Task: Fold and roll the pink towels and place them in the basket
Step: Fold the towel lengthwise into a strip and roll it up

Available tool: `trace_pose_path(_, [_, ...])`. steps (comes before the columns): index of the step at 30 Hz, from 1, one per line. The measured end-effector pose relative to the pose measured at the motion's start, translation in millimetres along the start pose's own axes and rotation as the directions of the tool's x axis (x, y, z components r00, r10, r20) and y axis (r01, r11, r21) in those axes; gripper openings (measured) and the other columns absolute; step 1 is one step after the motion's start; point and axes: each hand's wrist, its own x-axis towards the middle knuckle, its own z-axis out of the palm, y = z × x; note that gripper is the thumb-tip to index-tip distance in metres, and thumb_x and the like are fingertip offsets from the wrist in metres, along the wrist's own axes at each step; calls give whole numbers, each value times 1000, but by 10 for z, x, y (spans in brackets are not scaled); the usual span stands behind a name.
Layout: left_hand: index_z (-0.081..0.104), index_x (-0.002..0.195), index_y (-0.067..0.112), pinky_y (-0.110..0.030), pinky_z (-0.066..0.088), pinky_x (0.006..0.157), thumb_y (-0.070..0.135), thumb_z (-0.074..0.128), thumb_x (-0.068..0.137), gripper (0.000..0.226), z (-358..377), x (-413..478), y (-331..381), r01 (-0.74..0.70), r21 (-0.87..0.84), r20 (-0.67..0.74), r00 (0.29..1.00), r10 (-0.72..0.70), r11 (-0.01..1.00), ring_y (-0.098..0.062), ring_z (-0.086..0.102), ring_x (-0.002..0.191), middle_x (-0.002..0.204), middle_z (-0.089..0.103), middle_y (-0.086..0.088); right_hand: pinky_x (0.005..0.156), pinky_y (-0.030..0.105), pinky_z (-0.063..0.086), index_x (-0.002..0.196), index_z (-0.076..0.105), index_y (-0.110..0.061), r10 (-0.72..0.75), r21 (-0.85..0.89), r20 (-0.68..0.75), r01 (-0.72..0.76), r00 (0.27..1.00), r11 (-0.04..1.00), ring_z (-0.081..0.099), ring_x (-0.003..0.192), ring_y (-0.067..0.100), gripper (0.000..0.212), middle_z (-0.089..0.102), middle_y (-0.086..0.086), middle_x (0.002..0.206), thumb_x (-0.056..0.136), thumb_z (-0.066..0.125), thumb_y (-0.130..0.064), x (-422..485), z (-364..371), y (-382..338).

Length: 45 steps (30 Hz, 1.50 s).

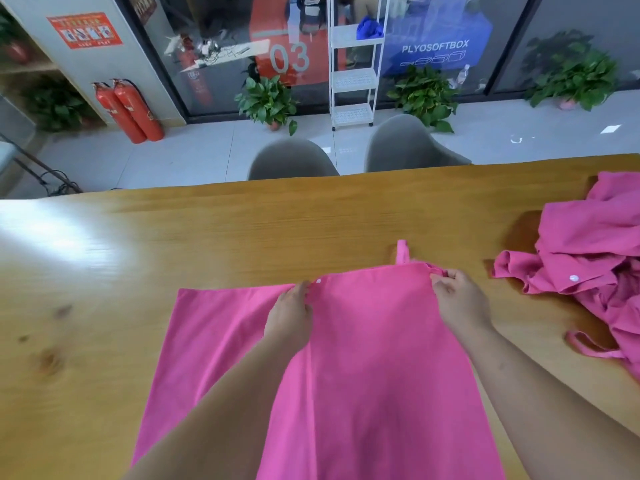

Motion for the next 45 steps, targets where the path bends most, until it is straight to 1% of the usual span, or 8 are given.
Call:
trace_pose_path(3, [27, 163, 26, -48, 50, 106, 7, 55, 90, 81, 154, -105, 17, -12, 32, 2, 1000, 12, 999, -27, 48, 136, 151, 56, 0, 120, 43, 37, 167, 18, -17, 45, -89, 76, -38, 996, 995, 43, 149, 30, 80, 39, 7, 166, 104, 60, -42, -144, 269, 14])
trace_pose_path(6, [10, 169, 25, -44, 39, 119, 12, 58, 90, 93, 213, -209, 56, -87, 143, 34, 996, 83, 986, -23, 34, 148, 166, 37, 4, 131, 45, 14, 169, 6, -18, -81, -380, 109, 116, 991, 918, 9, 162, 34, 80, 4, 12, 176, 107, 48, -48, -378, 621, -152])
trace_pose_path(10, [28, 165, 21, -37, 27, 127, 14, 57, 93, 77, 202, -284, -38, -128, 140, -1, 992, 130, 982, -18, 29, 155, 167, 37, 2, 131, 55, 7, 167, 12, -37, -339, -448, 515, 584, 787, 677, -7, 162, 31, 69, -9, 0, 176, 107, 38, -58, -714, 1159, -488])
trace_pose_path(13, [47, 155, 20, -40, 34, 124, 14, 55, 96, 60, 63, -307, -272, -132, 144, -104, 984, 148, 981, -20, 37, 149, 159, 47, 1, 125, 69, 4, 165, -2, -44, -238, -505, 598, 590, 766, 630, -16, 160, 35, 73, -25, 3, 173, 105, 34, -65, -782, 1413, -625])
trace_pose_path(27, [43, 154, 18, -50, 43, 112, 30, 62, 97, 62, -1089, -108, -1832, 243, 335, -193, 964, -186, 910, -34, 39, 141, 155, 42, -9, 119, 73, 19, 165, -5, -45, -72, -787, 387, 370, 919, 494, 5, 154, 55, 79, -1, 30, 170, 99, 24, -79, -847, 1881, -1092])
trace_pose_path(37, [67, 125, 17, -41, 58, 91, 29, 72, 95, 33, -1425, 278, -2147, 479, -274, -120, 843, -524, 834, -32, 71, 104, 106, 75, -7, 121, 61, 28, 164, -6, -48, -44, -811, 386, 361, 922, 461, 10, 154, 53, 84, 3, 29, 169, 94, 24, -84, -812, 1927, -1114])
trace_pose_path(40, [75, 95, 11, -46, 64, 81, 23, 80, 90, 13, -1563, 349, -2243, 477, -496, -14, 831, -556, 725, -26, 72, 82, 88, 76, -8, 122, 60, 26, 163, -4, -51, -32, -793, 379, 342, 925, 503, 8, 155, 52, 83, 2, 27, 170, 94, 25, -85, -803, 1932, -1138])
trace_pose_path(45, [63, 87, 15, -35, 61, 64, 20, 89, 86, 26, -2025, 255, -2204, 463, -623, 185, 871, -456, 631, -14, 65, 64, 80, 66, -3, 124, 61, 27, 161, -2, -59, 0, -752, 389, 317, 921, 578, 7, 156, 51, 74, 2, 22, 172, 94, 21, -84, -782, 1909, -1151])
